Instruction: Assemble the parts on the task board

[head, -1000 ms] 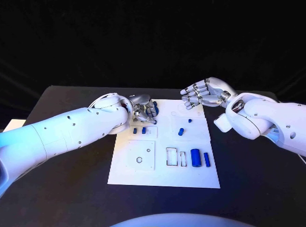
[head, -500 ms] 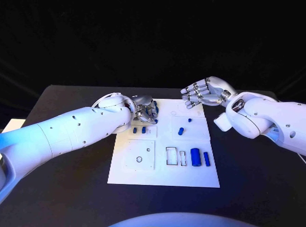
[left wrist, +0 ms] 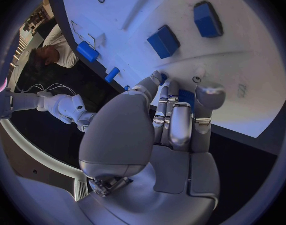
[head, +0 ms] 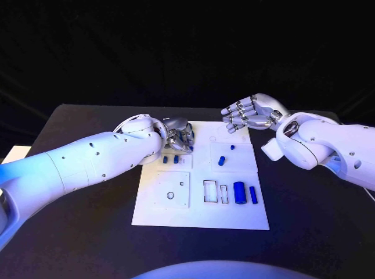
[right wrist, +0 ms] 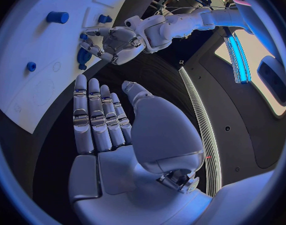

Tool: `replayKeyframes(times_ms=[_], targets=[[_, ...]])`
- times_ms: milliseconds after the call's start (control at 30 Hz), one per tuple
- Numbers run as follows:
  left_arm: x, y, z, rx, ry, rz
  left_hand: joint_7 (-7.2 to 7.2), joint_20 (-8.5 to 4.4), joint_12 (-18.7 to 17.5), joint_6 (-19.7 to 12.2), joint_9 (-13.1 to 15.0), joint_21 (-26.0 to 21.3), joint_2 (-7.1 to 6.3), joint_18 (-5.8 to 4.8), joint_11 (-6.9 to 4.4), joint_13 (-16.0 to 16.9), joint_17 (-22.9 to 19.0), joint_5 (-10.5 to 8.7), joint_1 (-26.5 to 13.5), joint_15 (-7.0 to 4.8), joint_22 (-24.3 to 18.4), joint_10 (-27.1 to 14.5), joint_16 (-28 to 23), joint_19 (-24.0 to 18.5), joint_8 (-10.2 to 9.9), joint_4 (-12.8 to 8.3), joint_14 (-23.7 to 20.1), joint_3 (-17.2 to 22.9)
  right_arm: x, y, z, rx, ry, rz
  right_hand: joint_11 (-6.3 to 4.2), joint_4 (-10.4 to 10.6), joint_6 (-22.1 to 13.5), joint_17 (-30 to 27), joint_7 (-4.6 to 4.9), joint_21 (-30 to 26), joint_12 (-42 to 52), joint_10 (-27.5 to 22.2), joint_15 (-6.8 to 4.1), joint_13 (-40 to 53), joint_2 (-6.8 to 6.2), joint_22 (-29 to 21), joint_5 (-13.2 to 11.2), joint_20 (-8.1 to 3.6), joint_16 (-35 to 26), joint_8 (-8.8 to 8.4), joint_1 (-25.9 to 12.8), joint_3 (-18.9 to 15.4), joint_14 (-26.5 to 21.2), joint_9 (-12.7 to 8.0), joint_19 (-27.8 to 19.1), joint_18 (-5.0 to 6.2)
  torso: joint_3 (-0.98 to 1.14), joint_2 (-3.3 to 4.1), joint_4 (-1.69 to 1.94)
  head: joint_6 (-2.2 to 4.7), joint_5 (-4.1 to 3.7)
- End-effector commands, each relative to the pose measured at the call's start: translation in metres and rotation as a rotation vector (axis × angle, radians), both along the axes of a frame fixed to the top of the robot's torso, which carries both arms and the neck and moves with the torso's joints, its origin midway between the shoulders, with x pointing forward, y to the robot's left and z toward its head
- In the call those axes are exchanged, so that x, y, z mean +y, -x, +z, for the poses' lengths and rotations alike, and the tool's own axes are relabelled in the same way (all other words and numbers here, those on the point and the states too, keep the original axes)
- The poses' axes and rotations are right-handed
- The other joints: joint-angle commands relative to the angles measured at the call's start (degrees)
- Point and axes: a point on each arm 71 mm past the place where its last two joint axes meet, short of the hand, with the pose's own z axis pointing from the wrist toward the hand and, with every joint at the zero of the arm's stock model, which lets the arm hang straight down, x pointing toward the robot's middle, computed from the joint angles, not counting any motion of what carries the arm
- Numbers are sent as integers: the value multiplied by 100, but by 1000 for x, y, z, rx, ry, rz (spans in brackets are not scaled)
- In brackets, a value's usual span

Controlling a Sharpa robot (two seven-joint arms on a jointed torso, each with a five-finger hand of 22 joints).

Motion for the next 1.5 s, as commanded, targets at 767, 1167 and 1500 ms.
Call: replayKeyframes(times_ms=[767,1167,1500], targets=[[-8,4,-12,69,-60,-20,-59,-34,-40,245,-30,493,88,-90,-42,36,47,-7,158,-57,402,230,123,65,-32,-147,122,308,4,0,-1,2,4,18,0,13,45,-7,21,-34,-31,56,-20,-6,-56,7,-67,-6,7,-39,-91,125,53,-2,58,82,2,-2,-3,-13,10],[-7,4,-13,60,-46,-6,-65,-61,-8,452,-17,671,210,-110,-85,78,101,-2,234,-96,555,428,186,77,13,-238,148,529,5,0,-1,7,5,22,-2,12,49,-7,19,-40,-34,64,-22,-5,-69,8,-80,-7,9,-42,-111,163,58,-1,68,84,-1,2,3,2,-26],[-3,4,-7,38,17,9,-47,-82,-24,627,-12,863,243,-139,-91,143,60,4,320,-109,719,566,206,94,30,-457,163,869,5,0,-2,13,7,25,-9,10,63,-4,13,-41,-32,85,-29,-4,-83,11,-71,-12,15,-38,-132,203,78,1,88,86,-8,2,-3,-17,-41]])
